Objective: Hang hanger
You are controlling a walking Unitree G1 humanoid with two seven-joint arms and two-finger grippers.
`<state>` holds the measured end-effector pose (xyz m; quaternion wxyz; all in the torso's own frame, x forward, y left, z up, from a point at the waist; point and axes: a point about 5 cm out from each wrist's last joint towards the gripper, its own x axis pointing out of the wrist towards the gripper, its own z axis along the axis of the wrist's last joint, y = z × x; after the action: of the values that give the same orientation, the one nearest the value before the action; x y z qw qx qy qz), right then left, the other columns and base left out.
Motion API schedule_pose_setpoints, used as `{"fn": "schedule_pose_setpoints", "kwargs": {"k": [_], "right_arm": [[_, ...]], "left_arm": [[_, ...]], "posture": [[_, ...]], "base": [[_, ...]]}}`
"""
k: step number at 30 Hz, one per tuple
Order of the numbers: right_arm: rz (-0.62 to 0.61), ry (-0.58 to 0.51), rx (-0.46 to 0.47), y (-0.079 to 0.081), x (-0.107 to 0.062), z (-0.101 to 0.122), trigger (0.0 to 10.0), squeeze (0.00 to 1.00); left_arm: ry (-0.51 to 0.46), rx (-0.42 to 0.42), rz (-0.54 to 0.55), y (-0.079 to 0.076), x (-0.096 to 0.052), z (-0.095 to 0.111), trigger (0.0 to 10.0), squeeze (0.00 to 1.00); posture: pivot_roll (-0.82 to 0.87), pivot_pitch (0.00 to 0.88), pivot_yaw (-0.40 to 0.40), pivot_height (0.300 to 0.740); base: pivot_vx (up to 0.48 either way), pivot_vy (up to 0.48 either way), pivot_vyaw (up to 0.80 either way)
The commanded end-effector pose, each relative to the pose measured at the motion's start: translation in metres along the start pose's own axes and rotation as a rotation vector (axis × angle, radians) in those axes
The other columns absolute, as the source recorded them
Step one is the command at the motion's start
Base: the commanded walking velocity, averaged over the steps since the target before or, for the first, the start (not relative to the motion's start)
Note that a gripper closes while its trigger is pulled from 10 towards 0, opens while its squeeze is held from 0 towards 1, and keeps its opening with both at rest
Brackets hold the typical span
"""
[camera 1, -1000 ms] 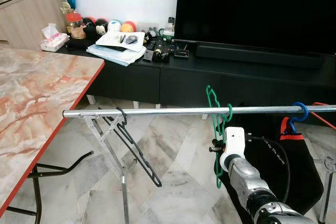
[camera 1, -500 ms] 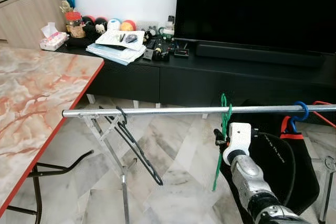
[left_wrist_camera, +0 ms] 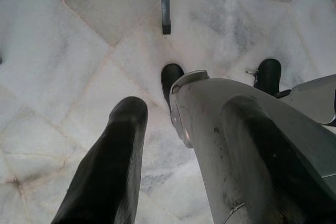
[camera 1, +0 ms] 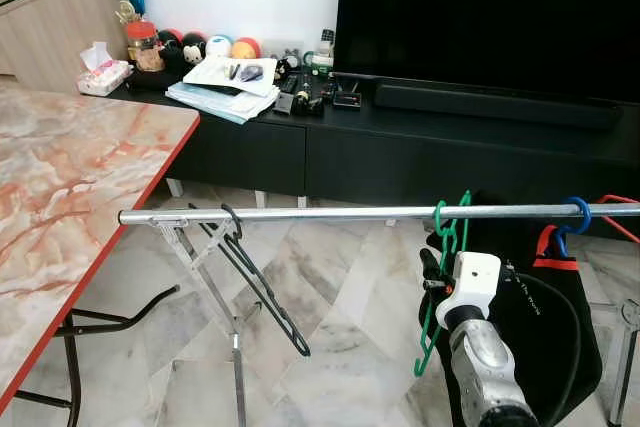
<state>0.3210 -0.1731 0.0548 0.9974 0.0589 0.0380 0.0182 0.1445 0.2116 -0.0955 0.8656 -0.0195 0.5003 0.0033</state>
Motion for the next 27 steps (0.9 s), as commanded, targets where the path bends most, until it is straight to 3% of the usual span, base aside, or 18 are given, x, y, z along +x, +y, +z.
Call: {"fn": "schedule_pose_setpoints", "kwargs": {"k": [1,11,17,27], "right_arm": [[-0.002,0.029,0.016,-0.001,-0.008,-0.011,10.0,0.00],[0.018,0.127,0.013,0.004,-0.014,-0.027,10.0,0.00],[-0.032,0.152,-0.011,-0.006,-0.006,-0.021,10.0,0.00],[-0.021,0.112,-0.043,-0.006,0.007,-0.003,10.0,0.00]], "left_arm": [[0.059,0.029,-0.009,0.000,-0.002,-0.014,10.0,0.00],[0.059,0.036,-0.012,0.000,-0.002,-0.014,10.0,0.00],[0.061,0.043,-0.011,0.000,-0.002,-0.014,10.0,0.00],[0.061,0.043,-0.009,0.000,-0.002,-0.014,10.0,0.00]], "posture": [[-0.02,0.047,-0.032,0.740],[-0.02,0.031,-0.031,0.740],[-0.02,0.027,-0.029,0.740],[-0.02,0.040,-0.030,0.740]], "base": [[0.000,0.000,0.00],[0.000,0.000,0.00],[0.000,0.000,0.00],[0.000,0.000,0.00]]}}
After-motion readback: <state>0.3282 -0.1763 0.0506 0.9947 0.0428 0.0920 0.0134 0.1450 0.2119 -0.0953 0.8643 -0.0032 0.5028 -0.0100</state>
